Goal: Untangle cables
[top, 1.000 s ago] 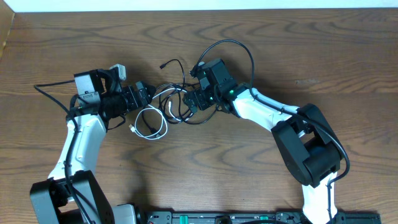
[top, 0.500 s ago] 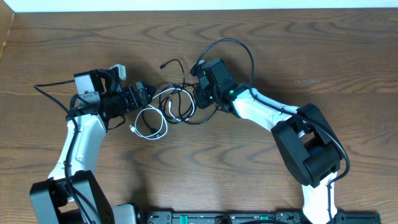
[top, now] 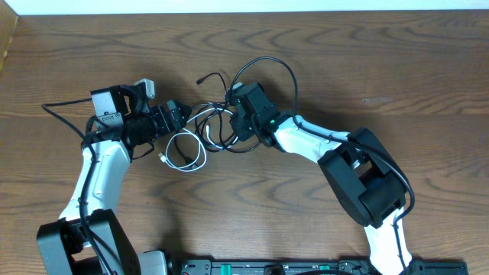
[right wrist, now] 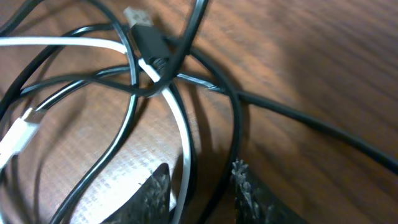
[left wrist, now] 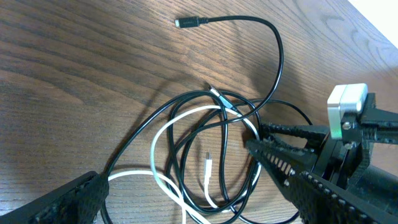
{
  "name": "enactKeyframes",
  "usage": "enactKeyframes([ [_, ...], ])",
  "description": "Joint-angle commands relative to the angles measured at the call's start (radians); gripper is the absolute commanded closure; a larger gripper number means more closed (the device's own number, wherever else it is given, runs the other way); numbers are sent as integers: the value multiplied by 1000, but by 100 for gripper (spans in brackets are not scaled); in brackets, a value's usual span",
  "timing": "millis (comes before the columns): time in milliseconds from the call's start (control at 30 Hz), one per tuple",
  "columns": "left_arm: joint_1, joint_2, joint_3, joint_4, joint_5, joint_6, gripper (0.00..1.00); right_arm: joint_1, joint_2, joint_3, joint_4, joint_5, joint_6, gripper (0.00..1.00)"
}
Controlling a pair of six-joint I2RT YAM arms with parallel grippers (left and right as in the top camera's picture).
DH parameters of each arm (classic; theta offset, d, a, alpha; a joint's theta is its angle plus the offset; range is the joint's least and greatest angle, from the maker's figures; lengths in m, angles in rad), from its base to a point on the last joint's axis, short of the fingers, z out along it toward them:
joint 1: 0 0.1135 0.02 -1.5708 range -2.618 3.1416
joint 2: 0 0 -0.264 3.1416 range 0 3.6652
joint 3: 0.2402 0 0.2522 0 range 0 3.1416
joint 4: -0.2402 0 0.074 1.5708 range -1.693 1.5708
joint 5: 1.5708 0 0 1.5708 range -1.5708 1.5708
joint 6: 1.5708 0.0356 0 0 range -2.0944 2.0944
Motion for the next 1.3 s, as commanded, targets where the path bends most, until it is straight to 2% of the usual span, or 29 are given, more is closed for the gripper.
enactKeyframes([
  [0,-2,8,0,-3,-9,6,2,1,15,5,3,63,-8,72],
  [167,-2,8,0,-3,-9,6,2,9,62,5,41,63,-8,71],
  [300,-2,8,0,-3,-9,6,2,10,74,5,65,63,-9,84],
  [400,-2,8,0,-3,-9,6,2,10,74,5,60,63,-9,90],
  [467,-2,8,0,-3,-9,6,2,10,74,5,45,64,-10,99],
  [1267,-2,8,0,-3,-9,6,2,7,51,5,37,68,-47,99],
])
